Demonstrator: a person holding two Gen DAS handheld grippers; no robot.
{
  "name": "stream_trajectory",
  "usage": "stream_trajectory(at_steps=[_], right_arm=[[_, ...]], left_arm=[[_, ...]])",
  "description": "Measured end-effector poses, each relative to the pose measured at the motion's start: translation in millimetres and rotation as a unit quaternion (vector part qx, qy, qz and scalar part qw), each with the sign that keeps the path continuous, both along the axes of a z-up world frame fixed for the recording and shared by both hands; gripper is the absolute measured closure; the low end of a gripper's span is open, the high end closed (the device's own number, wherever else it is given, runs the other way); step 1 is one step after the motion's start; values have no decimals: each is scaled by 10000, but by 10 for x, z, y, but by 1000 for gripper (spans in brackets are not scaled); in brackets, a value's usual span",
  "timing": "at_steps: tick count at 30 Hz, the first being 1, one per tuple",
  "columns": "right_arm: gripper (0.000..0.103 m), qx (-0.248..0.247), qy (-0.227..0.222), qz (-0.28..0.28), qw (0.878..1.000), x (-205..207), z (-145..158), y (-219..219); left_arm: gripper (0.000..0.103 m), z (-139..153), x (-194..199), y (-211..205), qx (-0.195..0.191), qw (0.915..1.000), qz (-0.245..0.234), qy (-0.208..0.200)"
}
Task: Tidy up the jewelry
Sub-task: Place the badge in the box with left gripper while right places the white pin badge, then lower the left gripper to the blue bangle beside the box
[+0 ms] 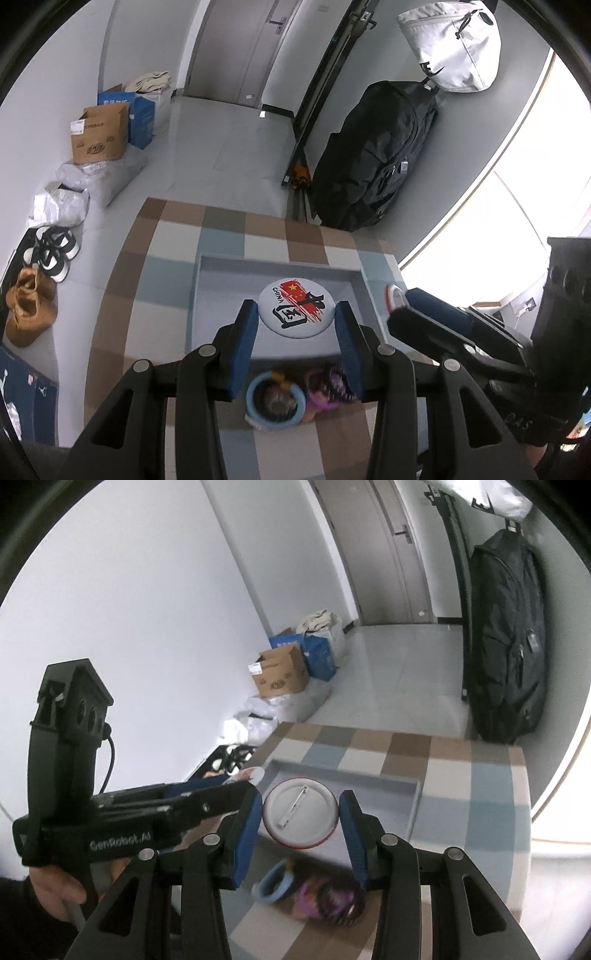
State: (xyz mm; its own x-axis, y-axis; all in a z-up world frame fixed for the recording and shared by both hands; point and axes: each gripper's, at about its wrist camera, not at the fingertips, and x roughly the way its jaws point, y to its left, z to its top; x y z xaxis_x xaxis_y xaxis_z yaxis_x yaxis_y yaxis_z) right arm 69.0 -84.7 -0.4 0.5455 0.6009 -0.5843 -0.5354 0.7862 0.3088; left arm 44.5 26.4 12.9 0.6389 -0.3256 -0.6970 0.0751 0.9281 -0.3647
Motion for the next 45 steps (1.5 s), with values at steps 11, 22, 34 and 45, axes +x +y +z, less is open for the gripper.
stream_trajectory(at_steps=[11, 22, 34, 45], right_arm=[[61, -124, 550, 74, 9984, 472, -375, -42], [55, 170, 829, -205, 9962, 733, -499, -178], [2, 661, 429, -544, 9954, 591, -294, -494], [0, 430, 258, -561, 9972, 365, -236, -477]], left_arm=[[66, -237, 328, -98, 40, 9995, -163, 281], [61, -428, 525, -84, -387, 9973, -320, 538], [29, -315, 426, 1, -380, 9988, -152, 272], [21, -217, 168, -40, 339, 9993, 109, -81]])
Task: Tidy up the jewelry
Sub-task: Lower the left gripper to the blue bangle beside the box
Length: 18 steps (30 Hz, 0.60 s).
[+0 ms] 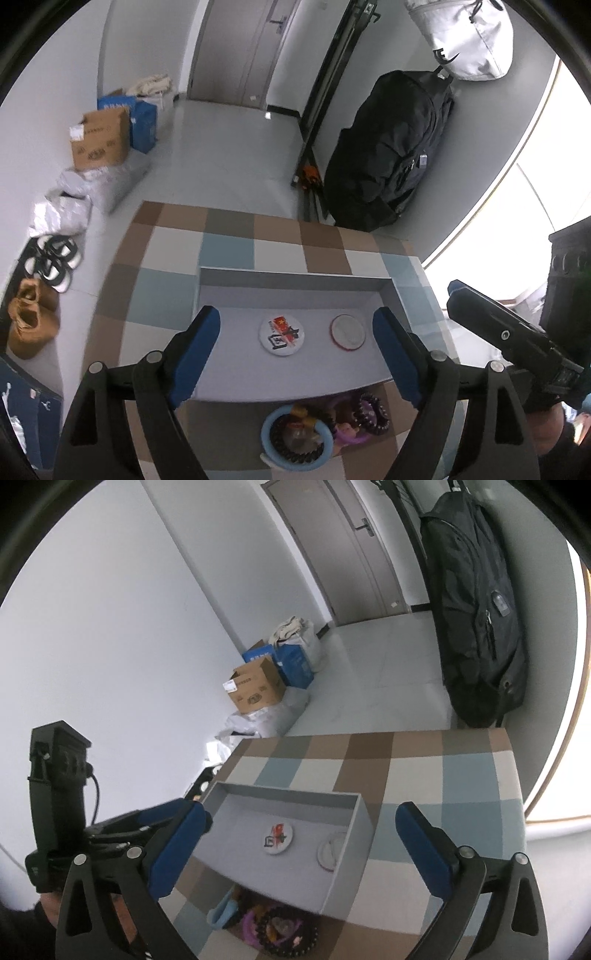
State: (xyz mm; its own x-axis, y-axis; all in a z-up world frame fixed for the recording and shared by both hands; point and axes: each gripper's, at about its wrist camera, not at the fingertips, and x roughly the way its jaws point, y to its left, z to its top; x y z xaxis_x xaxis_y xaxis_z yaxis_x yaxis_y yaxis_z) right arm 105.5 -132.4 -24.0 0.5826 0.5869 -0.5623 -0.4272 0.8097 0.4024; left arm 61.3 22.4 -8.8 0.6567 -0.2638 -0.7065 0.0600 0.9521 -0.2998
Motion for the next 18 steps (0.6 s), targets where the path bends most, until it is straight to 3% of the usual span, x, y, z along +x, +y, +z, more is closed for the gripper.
stream_trajectory(at_steps=[8, 18], right_arm=[[0, -26, 26, -1, 10000, -184, 0, -12], [0, -103, 255, 68, 9996, -327, -57, 27]], left_arm=[[21, -31, -198, 117, -173, 9998, 50, 122], [21, -328, -341, 156, -885, 9915, -132, 950]])
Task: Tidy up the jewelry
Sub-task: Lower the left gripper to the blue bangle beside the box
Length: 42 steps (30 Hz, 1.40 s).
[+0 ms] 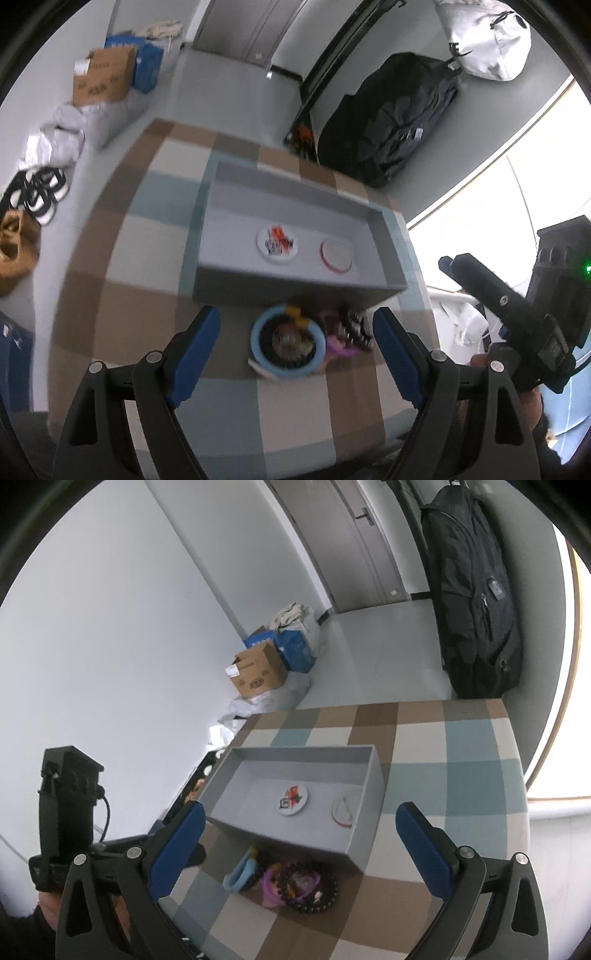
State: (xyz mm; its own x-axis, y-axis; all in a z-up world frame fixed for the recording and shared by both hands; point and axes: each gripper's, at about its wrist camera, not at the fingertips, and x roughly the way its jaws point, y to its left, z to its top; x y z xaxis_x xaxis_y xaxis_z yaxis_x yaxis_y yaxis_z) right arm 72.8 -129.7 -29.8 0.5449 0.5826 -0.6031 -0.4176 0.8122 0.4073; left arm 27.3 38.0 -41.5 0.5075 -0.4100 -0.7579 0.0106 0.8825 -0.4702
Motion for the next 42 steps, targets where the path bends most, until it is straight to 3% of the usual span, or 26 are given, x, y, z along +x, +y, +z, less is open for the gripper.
stream_trajectory(at_steps=[7, 15, 21, 24, 27, 35, 39, 42], right_arm=[[0, -132, 230, -1, 9996, -66, -60, 5], [0, -231, 425, 14, 9988, -137, -101, -23], [0, -182, 450, -21, 9988, -152, -65, -55], [0, -208, 431, -10, 9989, -163, -50, -43], [0, -215, 429, -4, 9989, -173, -37, -34], [0, -213, 400, 1, 9990, -197, -9, -28], [0, -201, 410, -102, 9989, -189, 13, -75], [0, -191, 440, -153, 9987, -175, 12, -102]], left_arm=[[21, -207, -15, -54, -17, 9994, -135, 317], [22, -370, 53, -112, -392, 9964, -229, 712], [22, -352, 40, -107, -418, 9973, -145, 584], [42, -337, 44, -154, -303, 9980, -228, 505], [53, -355, 40, -176, -136, 9982, -306, 499], [54, -375, 45, -109, -308, 9979, -281, 502], [66, -312, -1, -105, -231, 9982, -388, 388], [67, -303, -6, -145, -131, 9982, -440, 379]])
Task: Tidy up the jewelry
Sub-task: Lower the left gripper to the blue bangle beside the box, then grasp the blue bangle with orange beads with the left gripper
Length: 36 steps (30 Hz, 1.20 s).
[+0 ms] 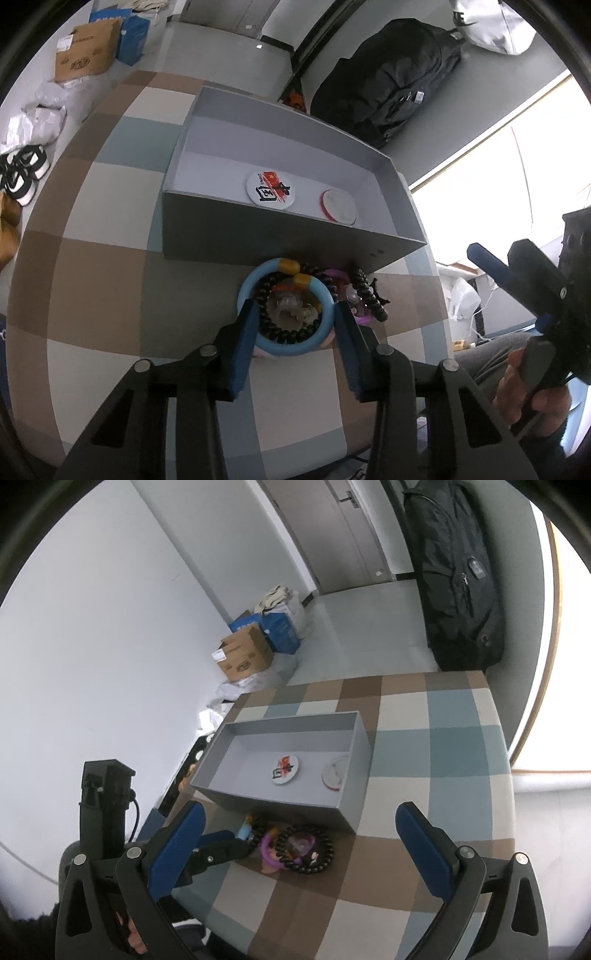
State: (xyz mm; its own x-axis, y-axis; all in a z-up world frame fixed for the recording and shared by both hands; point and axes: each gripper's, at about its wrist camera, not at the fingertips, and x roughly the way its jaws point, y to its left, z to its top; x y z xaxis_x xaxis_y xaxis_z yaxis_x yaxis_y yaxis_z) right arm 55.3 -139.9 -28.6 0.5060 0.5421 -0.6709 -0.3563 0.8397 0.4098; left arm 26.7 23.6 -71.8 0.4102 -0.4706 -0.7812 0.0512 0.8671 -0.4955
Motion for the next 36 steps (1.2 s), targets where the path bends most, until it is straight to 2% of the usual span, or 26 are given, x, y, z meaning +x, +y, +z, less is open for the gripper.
stream_trajectory(at_steps=[2, 4, 6, 9, 13, 20, 23, 24, 25, 27, 31, 36], right_arm=[[0, -30, 21, -16, 10000, 13, -13, -1], [0, -33, 31, -2, 10000, 12, -17, 7], [0, -69, -1, 5, 10000, 8, -5, 19], [0, -84, -2, 26, 10000, 4, 5, 41], [0, -114, -3, 57, 9999, 2, -4, 72], [0, -119, 16, 94, 9999, 6, -10, 126], [0, -121, 23, 111, 9999, 1, -13, 142], [0, -116, 29, 119, 9999, 3, -14, 146], [0, -108, 30, 124, 9999, 1, -11, 148], [0, -111, 25, 134, 9998, 2, -10, 153], [0, -103, 35, 148, 9998, 3, -17, 164], [0, -66, 65, 145, 9999, 7, -19, 158]], left_arm=[[68, 6, -5, -15, 47, 10000, -27, -15], [84, -16, -2, 7, -99, 9999, -53, 85], [85, -38, 3, 24, -55, 9999, -6, 157], [93, -38, -6, 69, -65, 9997, 78, 225], [93, 28, -41, 139, 73, 9998, 141, 145], [92, 67, -78, 166, 588, 9978, 258, 142], [73, 75, -100, 162, 733, 9969, 225, 170], [58, 93, -108, 138, 861, 9960, 217, 98], [38, 113, -123, 118, 1061, 9941, 212, 25], [25, 117, -142, 66, 1397, 9899, 197, -107], [25, 50, -126, 25, 1641, 9863, 166, -25], [25, 72, -108, 124, 1315, 9911, 183, -41]])
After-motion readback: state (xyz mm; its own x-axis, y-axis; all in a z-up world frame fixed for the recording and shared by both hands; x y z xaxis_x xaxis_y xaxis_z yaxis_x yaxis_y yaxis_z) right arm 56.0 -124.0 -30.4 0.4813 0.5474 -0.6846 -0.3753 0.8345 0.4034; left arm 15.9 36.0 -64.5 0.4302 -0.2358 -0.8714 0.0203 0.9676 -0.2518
